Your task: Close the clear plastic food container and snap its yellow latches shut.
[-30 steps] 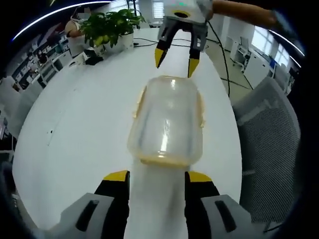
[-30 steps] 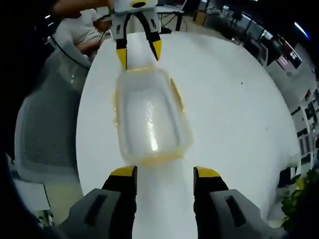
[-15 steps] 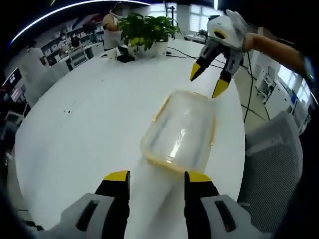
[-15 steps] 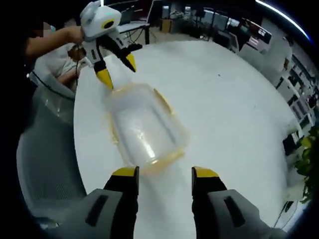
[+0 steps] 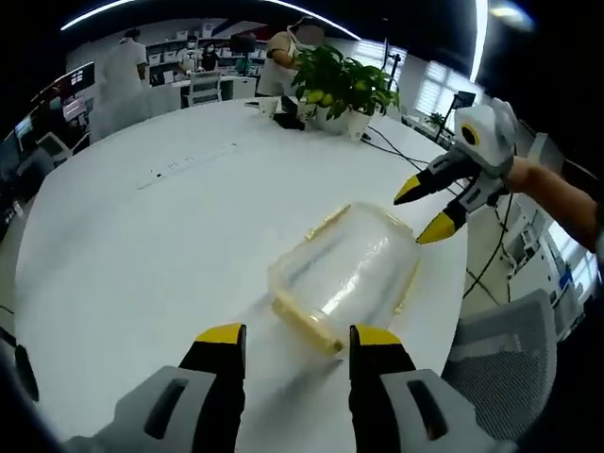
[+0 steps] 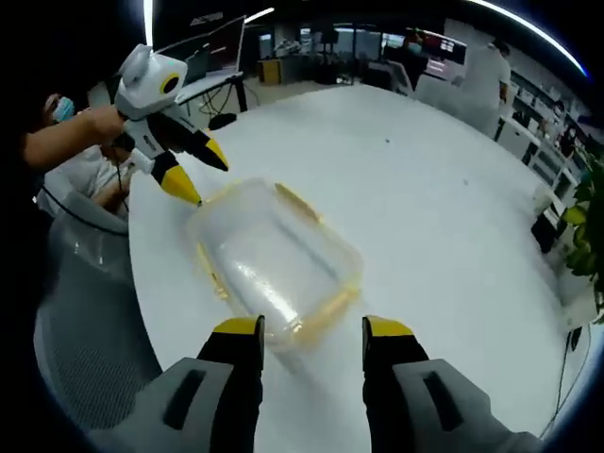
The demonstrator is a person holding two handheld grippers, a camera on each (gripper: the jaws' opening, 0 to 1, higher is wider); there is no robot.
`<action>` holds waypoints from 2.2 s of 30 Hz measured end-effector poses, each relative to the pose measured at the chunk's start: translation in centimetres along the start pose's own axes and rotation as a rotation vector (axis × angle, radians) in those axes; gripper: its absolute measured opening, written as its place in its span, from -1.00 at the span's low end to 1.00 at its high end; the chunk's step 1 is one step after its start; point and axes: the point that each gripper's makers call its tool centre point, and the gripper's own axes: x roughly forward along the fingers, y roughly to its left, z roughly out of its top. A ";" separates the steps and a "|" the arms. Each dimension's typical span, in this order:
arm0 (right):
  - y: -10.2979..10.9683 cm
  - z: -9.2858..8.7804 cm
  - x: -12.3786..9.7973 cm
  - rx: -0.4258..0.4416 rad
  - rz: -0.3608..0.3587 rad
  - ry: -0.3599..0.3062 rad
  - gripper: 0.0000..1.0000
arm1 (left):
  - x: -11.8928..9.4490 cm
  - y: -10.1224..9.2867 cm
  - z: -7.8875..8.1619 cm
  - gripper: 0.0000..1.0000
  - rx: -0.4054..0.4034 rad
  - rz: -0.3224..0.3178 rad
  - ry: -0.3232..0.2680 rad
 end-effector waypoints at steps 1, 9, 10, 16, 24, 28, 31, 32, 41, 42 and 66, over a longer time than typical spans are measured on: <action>0.1 0.1 0.1 0.018 0.004 -0.009 -0.24 | 0.1 -0.1 0.0 -0.24 -0.015 -0.002 -0.005; 0.5 0.1 0.9 0.118 0.024 -0.037 -0.24 | 0.7 -0.6 -0.1 -0.24 -0.122 -0.035 -0.017; 0.4 0.1 0.9 0.124 0.024 -0.038 -0.24 | 0.8 -0.7 -0.2 -0.24 -0.126 -0.035 -0.016; 0.7 0.2 1.3 0.150 0.038 -0.043 -0.25 | 1.1 -1.3 -0.6 -0.25 -0.151 -0.055 -0.001; 0.8 0.3 1.3 0.167 0.039 -0.032 -0.25 | 2.0 -2.6 -0.7 -0.30 -0.156 -0.088 0.003; 0.9 0.2 1.3 0.177 0.040 -0.028 -0.25 | 2.0 -2.5 -0.7 -0.29 -0.151 -0.080 0.007; 0.9 0.2 1.4 0.184 0.040 -0.026 -0.25 | 1.9 -2.6 -0.6 -0.29 -0.146 -0.079 0.007; 0.9 0.2 1.4 0.187 0.040 -0.027 -0.25 | 1.9 -2.6 -0.7 -0.30 -0.145 -0.079 0.007; 0.7 -0.3 1.9 0.254 0.063 -0.016 -0.39 | 2.1 -2.5 -0.5 -0.42 -0.241 -0.051 -0.011; 1.0 -0.7 2.1 0.272 0.062 -0.022 -0.40 | 2.2 -2.5 -0.5 -0.47 -0.232 -0.055 -0.014; 1.0 0.2 1.8 0.322 0.022 -0.026 -0.41 | 2.4 -2.4 -0.3 -0.48 -0.247 -0.052 0.002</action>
